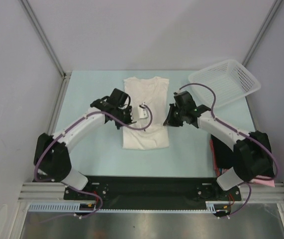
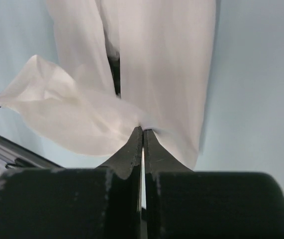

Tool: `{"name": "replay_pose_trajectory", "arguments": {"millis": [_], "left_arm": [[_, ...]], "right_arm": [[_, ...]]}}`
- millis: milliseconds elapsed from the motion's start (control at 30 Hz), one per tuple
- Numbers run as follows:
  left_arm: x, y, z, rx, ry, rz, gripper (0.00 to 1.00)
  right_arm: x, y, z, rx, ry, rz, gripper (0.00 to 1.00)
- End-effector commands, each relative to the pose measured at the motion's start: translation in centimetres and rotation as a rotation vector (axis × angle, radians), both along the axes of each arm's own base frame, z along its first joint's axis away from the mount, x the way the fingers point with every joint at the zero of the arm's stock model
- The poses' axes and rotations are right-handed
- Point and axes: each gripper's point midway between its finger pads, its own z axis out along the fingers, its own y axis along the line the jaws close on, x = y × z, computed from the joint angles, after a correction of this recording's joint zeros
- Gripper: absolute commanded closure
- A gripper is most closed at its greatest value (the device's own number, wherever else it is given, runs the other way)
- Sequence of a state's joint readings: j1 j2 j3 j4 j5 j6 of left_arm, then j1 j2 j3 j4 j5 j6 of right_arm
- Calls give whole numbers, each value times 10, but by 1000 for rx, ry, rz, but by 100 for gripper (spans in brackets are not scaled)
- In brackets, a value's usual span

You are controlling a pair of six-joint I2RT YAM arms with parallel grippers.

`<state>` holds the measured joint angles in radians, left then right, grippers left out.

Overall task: Fold and stack the t-shirts
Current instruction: Fold the tshirt

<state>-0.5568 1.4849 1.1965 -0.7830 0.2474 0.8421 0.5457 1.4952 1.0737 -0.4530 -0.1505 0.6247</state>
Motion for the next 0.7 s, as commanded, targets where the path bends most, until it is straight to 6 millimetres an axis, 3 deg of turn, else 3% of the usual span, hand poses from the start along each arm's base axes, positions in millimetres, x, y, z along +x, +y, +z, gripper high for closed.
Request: {"name": "replay_pose_trajectory", "arguments": {"millis": [0, 33, 67, 100, 133, 167, 233, 400, 567, 633, 667], "left_arm": [[55, -3, 2, -15, -53, 3, 100], [74, -5, 12, -27, -90, 24, 100], [85, 1, 10, -30, -87, 62, 100], [94, 1, -1, -23, -62, 74, 100], [107, 0, 6, -37, -86, 86, 100], [115, 5, 4, -36, -92, 105, 100], [129, 7, -3, -38, -108, 117, 100], [144, 5, -21, -23, -117, 115, 100], [160, 7, -31, -12, -122, 143, 100], [162, 10, -39, 6, -114, 157, 99], [164, 12, -45, 17, -108, 168, 93]], "right_arm": [[53, 5, 9, 25, -88, 7, 100], [64, 7, 14, 38, -102, 1, 100], [71, 7, 0, 29, -79, 0, 100], [78, 4, -1, 30, -81, -9, 100], [83, 4, -5, 28, -74, -12, 100], [92, 6, 0, 38, -86, -10, 100], [102, 3, -12, 35, -57, -22, 100], [123, -1, -14, 59, -67, -61, 100], [134, -2, -31, 40, -30, -73, 99], [137, -8, -37, 34, -21, -103, 87], [142, -16, -38, 32, -22, -133, 67]]}}
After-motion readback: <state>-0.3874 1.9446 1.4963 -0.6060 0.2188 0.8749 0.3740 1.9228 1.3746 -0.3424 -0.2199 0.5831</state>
